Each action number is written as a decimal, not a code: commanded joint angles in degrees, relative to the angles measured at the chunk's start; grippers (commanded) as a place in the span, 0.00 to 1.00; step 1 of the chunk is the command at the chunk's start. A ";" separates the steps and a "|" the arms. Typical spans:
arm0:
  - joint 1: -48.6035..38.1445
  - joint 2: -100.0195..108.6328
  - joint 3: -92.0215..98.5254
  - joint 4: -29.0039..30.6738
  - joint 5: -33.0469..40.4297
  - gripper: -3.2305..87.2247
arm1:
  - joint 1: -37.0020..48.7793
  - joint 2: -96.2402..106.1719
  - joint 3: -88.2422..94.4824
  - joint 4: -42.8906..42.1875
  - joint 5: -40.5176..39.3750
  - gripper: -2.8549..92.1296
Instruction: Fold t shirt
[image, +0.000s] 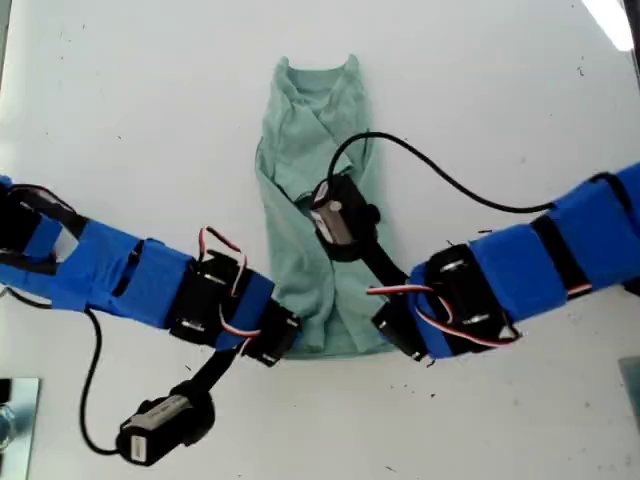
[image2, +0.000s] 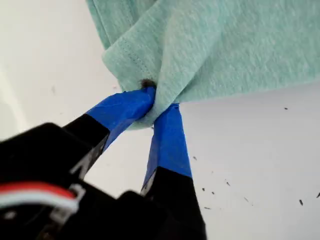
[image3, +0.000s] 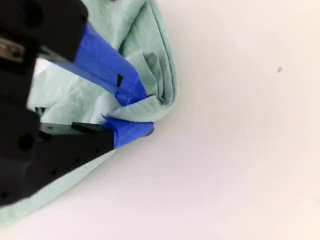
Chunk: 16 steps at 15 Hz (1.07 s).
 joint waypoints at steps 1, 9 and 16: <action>5.54 8.53 -2.72 -1.32 -0.88 0.03 | -4.66 0.44 -12.30 6.86 -0.53 0.06; -6.42 21.36 -2.20 2.90 13.71 0.03 | 15.12 4.04 -16.61 9.76 -16.08 0.06; -37.09 22.85 1.14 10.63 26.63 0.26 | 44.65 4.66 -11.69 7.38 -28.30 0.35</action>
